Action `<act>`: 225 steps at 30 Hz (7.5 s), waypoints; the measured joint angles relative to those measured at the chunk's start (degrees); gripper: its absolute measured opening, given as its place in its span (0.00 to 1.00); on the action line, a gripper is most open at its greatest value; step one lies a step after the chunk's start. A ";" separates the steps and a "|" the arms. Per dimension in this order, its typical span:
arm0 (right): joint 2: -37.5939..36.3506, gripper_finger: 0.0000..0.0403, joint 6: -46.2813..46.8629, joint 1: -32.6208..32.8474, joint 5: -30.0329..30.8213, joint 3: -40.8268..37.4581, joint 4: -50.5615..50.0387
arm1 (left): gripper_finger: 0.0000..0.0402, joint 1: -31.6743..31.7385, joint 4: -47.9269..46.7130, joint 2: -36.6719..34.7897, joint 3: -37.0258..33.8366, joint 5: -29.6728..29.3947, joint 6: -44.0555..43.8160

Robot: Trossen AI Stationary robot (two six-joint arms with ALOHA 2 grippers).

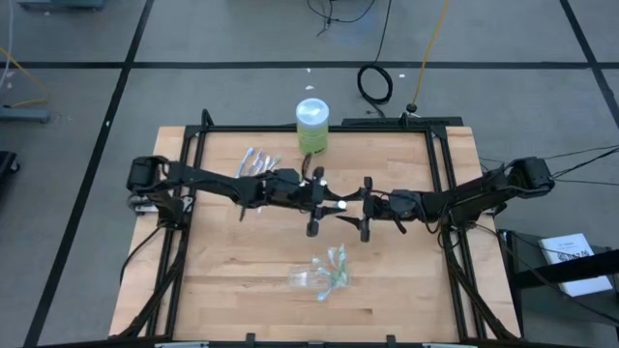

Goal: Pick & Place toothbrushing station
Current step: Put the mouthwash into the transparent organizer

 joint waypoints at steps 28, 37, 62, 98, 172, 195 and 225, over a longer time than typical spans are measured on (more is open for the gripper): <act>-21.97 0.69 8.21 0.13 7.29 -0.11 -24.99 | 0.22 -19.35 28.02 -11.69 -27.12 -0.08 -4.76; -21.75 0.69 9.57 0.13 7.28 -0.09 -24.74 | 0.22 -22.74 42.94 0.15 -27.08 -5.27 -6.11; -21.75 0.69 8.17 0.17 7.08 -0.07 -24.19 | 0.22 -22.44 50.48 13.90 -22.90 -5.25 -5.96; -21.75 0.69 6.71 0.17 7.07 -0.02 -22.52 | 0.22 -19.14 53.51 21.28 -22.82 -0.95 -9.30; -24.33 0.69 14.18 0.17 -4.83 -0.84 -25.99 | 0.44 -17.59 -14.95 -25.09 -22.88 -32.33 -8.62; -19.05 0.69 8.37 -5.21 8.61 -13.92 -8.06 | 0.58 12.38 10.23 -23.63 -40.22 -10.75 -16.95; -4.68 0.69 13.25 -17.69 -6.49 -14.01 21.83 | 0.61 13.41 31.86 -2.28 -40.15 -5.56 -1.72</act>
